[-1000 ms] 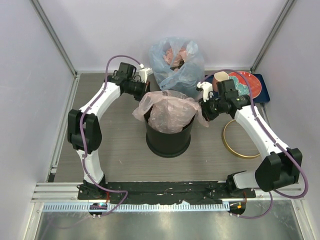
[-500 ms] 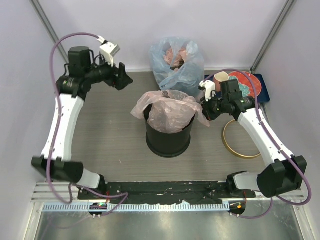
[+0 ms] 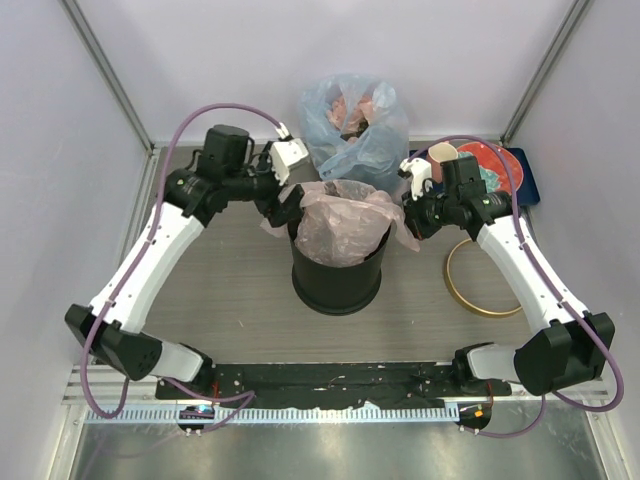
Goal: Put the trash bags into the trash bin
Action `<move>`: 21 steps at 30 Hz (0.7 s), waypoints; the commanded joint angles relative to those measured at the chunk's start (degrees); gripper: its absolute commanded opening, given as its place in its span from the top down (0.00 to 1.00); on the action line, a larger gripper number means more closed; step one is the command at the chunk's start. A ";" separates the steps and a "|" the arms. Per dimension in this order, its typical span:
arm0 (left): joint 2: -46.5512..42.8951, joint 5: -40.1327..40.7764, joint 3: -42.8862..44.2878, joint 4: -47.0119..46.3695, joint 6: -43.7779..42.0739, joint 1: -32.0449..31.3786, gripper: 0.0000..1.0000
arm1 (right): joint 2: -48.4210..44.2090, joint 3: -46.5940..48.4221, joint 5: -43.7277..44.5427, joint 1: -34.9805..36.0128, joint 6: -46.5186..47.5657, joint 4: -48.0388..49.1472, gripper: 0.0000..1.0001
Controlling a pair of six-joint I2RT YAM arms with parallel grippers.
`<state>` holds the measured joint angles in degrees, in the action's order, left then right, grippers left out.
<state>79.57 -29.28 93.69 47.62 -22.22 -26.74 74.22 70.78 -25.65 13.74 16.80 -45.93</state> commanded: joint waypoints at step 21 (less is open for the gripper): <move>-18.66 -1.48 -24.15 7.94 -19.88 -5.07 1.00 | -5.14 -4.07 0.25 -0.38 1.22 -2.76 0.99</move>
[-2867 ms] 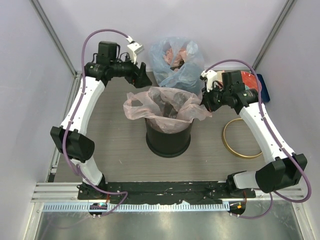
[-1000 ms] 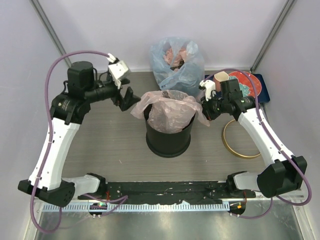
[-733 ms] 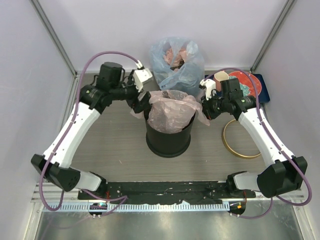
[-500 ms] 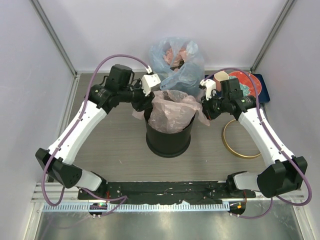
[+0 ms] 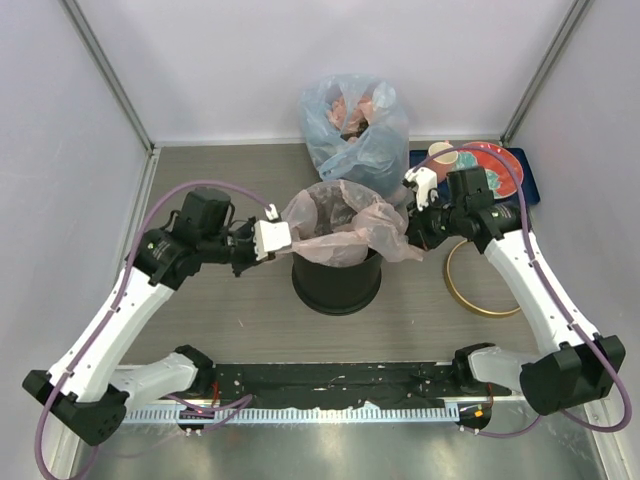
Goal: Put the trash bags into the trash bin
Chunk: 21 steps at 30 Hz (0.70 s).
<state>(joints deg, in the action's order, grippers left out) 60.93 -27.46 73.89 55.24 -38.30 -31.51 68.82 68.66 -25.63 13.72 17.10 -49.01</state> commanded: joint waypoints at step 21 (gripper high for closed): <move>2.36 -3.03 -17.03 -2.00 -0.03 -9.80 0.87 | 8.35 -11.89 6.90 -1.59 6.62 10.34 0.99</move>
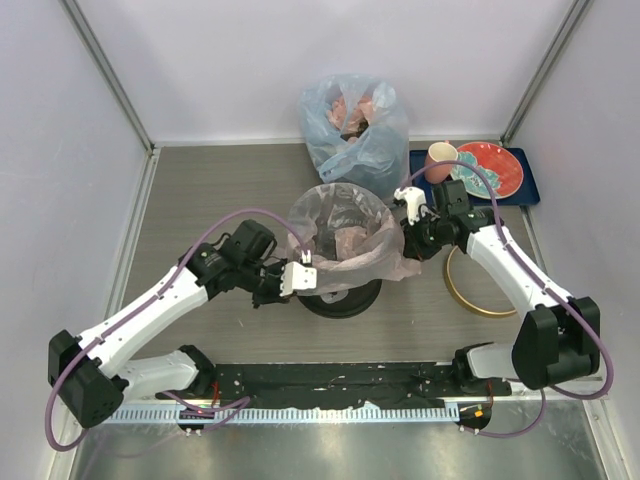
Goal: Put the trash bags into the trash bin
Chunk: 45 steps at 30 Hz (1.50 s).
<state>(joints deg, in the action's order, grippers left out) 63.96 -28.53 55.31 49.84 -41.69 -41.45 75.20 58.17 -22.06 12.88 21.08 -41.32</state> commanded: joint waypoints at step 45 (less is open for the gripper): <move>14.26 -29.67 6.91 -0.41 -6.63 33.35 1.00 | 4.34 0.81 -10.90 5.74 -11.76 5.46 0.99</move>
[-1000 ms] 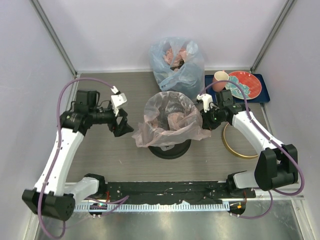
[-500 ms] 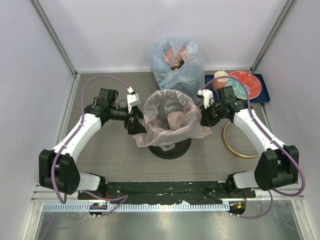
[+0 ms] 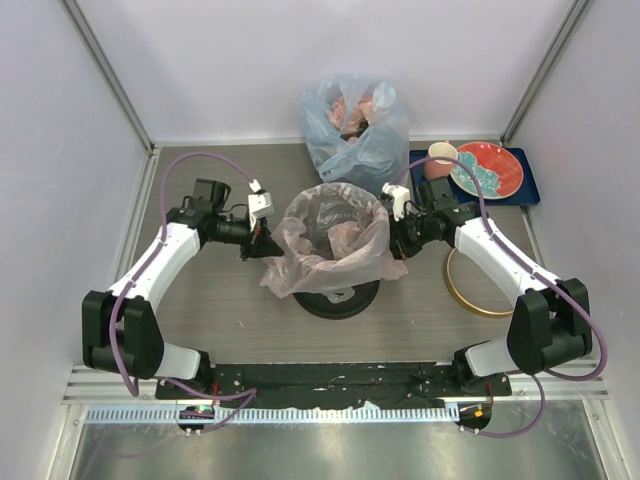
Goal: Put the trash bags into the trash bin
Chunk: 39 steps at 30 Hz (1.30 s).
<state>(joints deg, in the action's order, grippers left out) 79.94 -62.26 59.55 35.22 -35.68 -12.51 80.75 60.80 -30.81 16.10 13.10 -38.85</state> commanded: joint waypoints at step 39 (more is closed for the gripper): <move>2.34 24.83 3.89 19.34 -18.91 9.52 0.58 | 9.00 -5.08 21.94 -3.26 11.68 -2.07 0.51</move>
<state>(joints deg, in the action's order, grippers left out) 86.63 -41.60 57.91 49.47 -56.29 -5.58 92.07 52.07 -12.80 15.29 23.05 -32.32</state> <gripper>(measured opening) 0.266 0.233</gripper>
